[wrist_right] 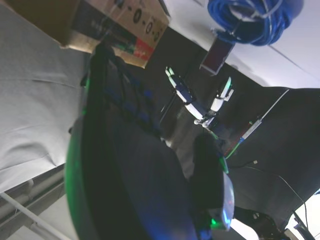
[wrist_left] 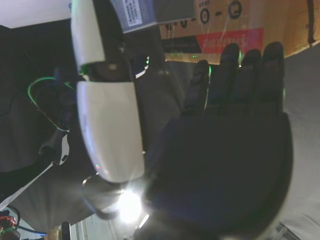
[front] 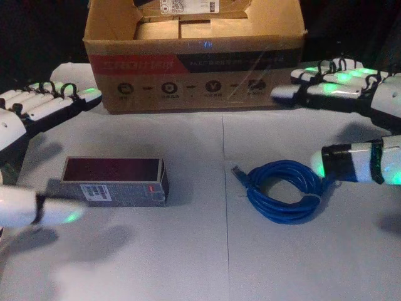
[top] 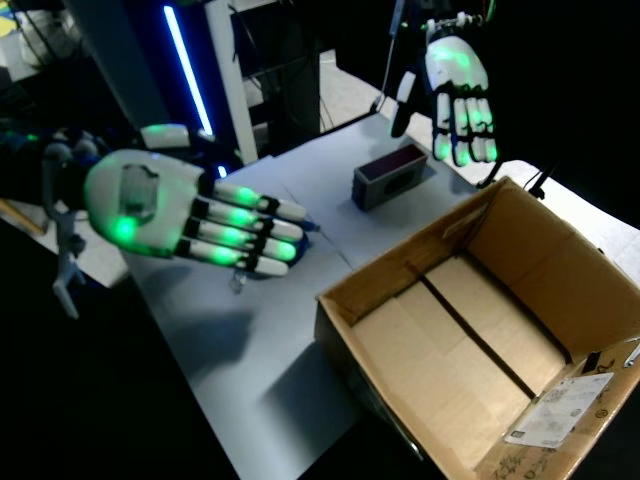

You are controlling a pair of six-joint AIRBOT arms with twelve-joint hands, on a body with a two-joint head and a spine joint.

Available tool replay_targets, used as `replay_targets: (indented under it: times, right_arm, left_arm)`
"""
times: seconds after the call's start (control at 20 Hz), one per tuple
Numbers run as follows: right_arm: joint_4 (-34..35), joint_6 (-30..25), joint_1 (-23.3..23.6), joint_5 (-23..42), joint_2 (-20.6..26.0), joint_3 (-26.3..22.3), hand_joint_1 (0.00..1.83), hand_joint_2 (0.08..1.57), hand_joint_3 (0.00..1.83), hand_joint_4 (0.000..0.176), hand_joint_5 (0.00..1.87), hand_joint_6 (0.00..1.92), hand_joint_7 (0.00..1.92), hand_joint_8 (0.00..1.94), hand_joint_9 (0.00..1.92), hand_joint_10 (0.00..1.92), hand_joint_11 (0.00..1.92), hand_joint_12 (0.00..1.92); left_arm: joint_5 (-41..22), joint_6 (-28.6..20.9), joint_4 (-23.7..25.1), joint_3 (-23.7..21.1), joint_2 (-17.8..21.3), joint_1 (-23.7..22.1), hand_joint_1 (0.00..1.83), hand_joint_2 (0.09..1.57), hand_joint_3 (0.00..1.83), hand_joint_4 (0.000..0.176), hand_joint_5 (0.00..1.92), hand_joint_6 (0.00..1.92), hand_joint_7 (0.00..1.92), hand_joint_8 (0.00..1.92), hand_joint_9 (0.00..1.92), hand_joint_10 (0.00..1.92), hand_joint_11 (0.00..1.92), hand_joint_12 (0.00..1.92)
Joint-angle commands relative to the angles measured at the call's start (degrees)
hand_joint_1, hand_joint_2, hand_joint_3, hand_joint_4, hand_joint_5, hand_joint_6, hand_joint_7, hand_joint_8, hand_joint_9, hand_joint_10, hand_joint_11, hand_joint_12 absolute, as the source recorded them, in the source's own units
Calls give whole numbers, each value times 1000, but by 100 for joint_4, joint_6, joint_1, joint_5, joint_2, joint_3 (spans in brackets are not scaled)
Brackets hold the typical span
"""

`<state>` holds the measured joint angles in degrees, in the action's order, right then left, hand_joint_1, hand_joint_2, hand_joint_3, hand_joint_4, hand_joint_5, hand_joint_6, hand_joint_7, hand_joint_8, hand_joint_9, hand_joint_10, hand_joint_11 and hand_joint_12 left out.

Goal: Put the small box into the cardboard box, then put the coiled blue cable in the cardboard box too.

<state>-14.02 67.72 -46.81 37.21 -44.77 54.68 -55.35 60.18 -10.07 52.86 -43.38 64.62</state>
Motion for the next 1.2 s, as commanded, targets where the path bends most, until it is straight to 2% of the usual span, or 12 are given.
replay_targets:
  times: [0.0, 0.1, 0.25, 0.65, 0.75, 0.8, 0.85, 0.9, 0.95, 1.0, 1.1, 1.15]
  right_arm:
    - [132, -14, 60, 637, -12, 17, 0, 1192, 23, 176, 118, 1, 0, 0, 0, 0, 0, 0]
    - [132, -14, 59, 629, -23, 17, 39, 1191, 8, 176, 98, 0, 0, 0, 0, 0, 0, 0]
    - [132, -14, 60, 629, -36, 15, 135, 1007, 0, 176, 0, 0, 0, 0, 0, 0, 0, 0]
    - [113, -14, 56, 628, -52, 16, 31, 1186, 20, 176, 0, 0, 0, 0, 0, 0, 0, 0]
    - [111, -14, 56, 628, -50, 15, 35, 1212, 13, 176, 0, 0, 0, 0, 0, 0, 0, 0]
    - [111, -14, 56, 628, -36, 14, 20, 1220, 12, 176, 0, 0, 0, 0, 0, 0, 0, 0]
    - [110, -14, 56, 628, -28, 14, 1, 1226, 10, 176, 0, 0, 0, 0, 0, 0, 0, 0]
    - [107, -14, 56, 628, -25, 14, 0, 1229, 9, 176, 0, 0, 0, 0, 0, 0, 0, 0]
    - [107, -14, 56, 628, -25, 14, 0, 1225, 6, 176, 0, 0, 0, 0, 0, 0, 0, 0]
    - [106, -14, 56, 628, -26, 15, 0, 1224, 5, 176, 0, 0, 0, 0, 0, 0, 0, 0]
    - [107, -15, 56, 628, -26, 15, 0, 1226, 5, 176, 0, 0, 0, 0, 0, 0, 0, 0]
    - [107, -15, 56, 617, -26, 14, 0, 1229, 6, 176, 0, 0, 0, 0, 0, 0, 0, 0]
  left_arm:
    - [-648, -29, -35, 28, -10, -68, 71, 949, 12, 176, 0, 0, 0, 0, 0, 0, 0, 0]
    - [-641, -29, -35, 29, -11, -70, 88, 955, 10, 176, 0, 0, 0, 0, 0, 0, 0, 0]
    - [-593, -29, 10, 44, -69, -118, 142, 944, 0, 176, 0, 0, 0, 0, 0, 0, 0, 0]
    - [-92, -32, 292, 319, -566, -703, 364, 875, 0, 176, 21, 1, 39, 2, 70, 9, 74, 41]
    - [175, -160, 436, 498, -838, -918, 538, 877, 1, 176, 121, 3, 184, 3, 249, 6, 33, 682]
    - [282, -346, 587, 613, -959, -1030, 627, 894, 0, 167, 188, 0, 274, 0, 353, 3, 10, 1046]
    - [312, -447, 659, 646, -987, -1070, 777, 914, 1, 110, 364, 10, 420, 8, 517, 30, 166, 1120]
    - [316, -458, 706, 640, -976, -1089, 1021, 1009, 1, 0, 699, 22, 715, 30, 769, 84, 386, 1117]
    - [325, -489, 741, 640, -948, -1093, 1174, 1112, 2, 2, 930, 725, 856, 967, 960, 269, 580, 1218]
    - [337, -522, 781, 643, -927, -1103, 1187, 1158, 4, 4, 910, 971, 828, 1240, 907, 519, 602, 1276]
    - [274, -697, 875, 641, -837, -1116, 1246, 1127, 0, 0, 1068, 704, 875, 1334, 910, 1310, 861, 1628]
    - [151, -754, 892, 637, -750, -1131, 1244, 1124, 0, 0, 1057, 729, 888, 1313, 902, 1506, 917, 1744]
